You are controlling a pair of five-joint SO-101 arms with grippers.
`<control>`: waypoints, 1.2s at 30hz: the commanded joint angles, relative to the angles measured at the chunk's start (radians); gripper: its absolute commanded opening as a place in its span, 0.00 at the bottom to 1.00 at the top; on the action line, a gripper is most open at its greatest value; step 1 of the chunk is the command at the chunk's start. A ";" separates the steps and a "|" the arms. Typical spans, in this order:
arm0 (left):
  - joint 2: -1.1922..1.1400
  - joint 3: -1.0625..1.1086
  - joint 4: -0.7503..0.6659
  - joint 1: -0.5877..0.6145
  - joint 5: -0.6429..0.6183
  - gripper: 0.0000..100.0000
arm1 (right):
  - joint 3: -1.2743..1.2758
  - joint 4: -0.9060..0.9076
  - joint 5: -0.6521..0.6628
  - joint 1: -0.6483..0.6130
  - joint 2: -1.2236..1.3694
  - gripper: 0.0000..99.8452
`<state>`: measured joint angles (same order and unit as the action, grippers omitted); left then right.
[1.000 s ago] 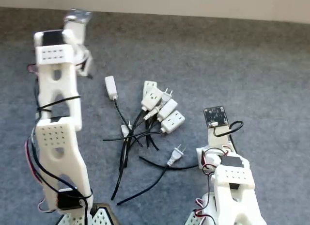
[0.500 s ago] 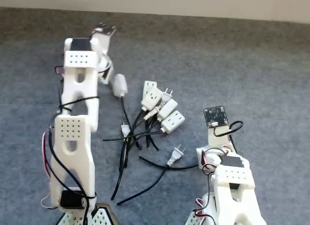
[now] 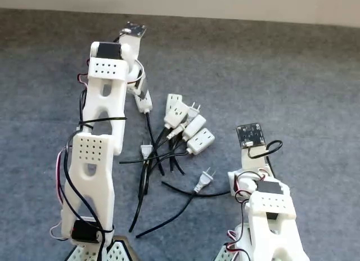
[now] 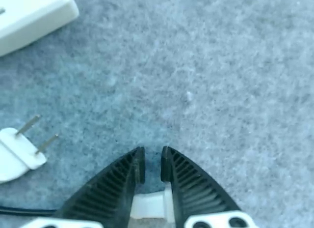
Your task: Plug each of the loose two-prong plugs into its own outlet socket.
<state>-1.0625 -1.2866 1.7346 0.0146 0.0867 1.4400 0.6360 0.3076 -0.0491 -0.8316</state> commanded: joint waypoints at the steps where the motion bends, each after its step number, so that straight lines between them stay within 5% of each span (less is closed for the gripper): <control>1: -0.018 -0.028 0.009 -0.045 -0.114 0.30 | -0.005 -0.016 0.009 -0.013 0.002 0.07; 9: -0.084 -0.027 0.006 -0.093 -0.178 0.33 | -0.005 -0.016 0.009 -0.013 0.002 0.07; 19: -0.142 -0.030 -0.003 -0.045 -0.158 0.19 | -0.005 -0.016 0.009 -0.013 0.002 0.07; 23: -0.085 -0.087 -0.017 -0.002 -0.044 0.06 | -0.005 -0.016 0.009 -0.013 0.002 0.07; 30: 0.051 -0.110 -0.008 0.099 0.075 0.05 | -0.004 -0.016 0.009 -0.013 0.002 0.07; 36: 0.315 -0.097 0.026 0.165 0.448 0.05 | -0.004 -0.016 0.009 -0.013 0.002 0.07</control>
<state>-0.9766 -1.3449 1.7269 0.1435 0.2816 1.4400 0.6360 0.3076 -0.0491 -0.8316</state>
